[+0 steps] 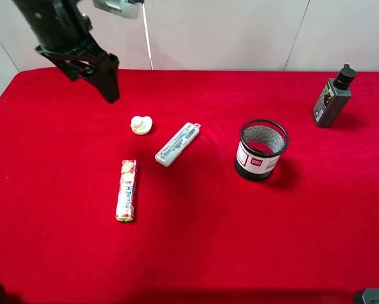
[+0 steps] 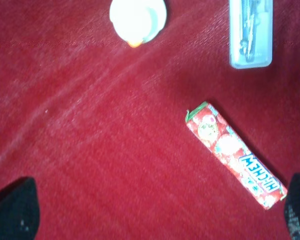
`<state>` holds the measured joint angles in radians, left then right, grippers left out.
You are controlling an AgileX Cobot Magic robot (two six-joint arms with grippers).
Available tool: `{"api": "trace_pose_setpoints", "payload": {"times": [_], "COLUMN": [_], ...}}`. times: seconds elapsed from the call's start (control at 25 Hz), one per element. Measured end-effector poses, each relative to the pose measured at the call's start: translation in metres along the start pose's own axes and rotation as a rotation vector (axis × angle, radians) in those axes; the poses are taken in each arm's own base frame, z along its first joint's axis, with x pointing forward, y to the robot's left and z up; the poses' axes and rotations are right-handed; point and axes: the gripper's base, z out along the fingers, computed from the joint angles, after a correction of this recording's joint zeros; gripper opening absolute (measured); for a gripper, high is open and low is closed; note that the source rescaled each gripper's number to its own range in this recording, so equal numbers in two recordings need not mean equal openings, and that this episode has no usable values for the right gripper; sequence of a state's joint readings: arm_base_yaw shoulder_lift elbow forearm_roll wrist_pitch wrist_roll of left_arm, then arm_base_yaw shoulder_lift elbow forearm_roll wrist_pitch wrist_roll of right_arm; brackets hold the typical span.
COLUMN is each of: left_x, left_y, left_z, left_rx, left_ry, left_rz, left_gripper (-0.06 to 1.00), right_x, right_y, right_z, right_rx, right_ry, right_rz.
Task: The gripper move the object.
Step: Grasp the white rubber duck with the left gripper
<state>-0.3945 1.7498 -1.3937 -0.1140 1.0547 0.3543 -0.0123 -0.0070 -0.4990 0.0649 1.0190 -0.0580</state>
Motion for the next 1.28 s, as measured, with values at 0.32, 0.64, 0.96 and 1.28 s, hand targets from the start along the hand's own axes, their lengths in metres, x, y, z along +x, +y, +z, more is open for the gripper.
{"api": "trace_pose_setpoints", "payload": {"times": [0.32, 0.64, 0.96, 1.28], "left_x": [-0.015, -0.021, -0.027, -0.042], "left_y": [0.006, 0.011, 0.013, 0.005], "left_z": [0.036, 0.071, 0.101, 0.126], "left_rx": [0.024, 0.040, 0.032, 0.012], "left_ry": [0.071, 0.119, 0.123, 0.139], "left_rz": [0.022, 0.052, 0.100, 0.158], "left_gripper": [0.96, 0.96, 0.96, 0.96], "right_x": [0.000, 0.000, 0.000, 0.000], "right_y": [0.000, 0.000, 0.000, 0.000], "right_z": [0.000, 0.000, 0.000, 0.000], "right_rx": [-0.001, -0.001, -0.001, -0.001], "right_ry": [0.000, 0.000, 0.000, 0.000], "right_rz": [0.000, 0.001, 0.002, 0.002]}}
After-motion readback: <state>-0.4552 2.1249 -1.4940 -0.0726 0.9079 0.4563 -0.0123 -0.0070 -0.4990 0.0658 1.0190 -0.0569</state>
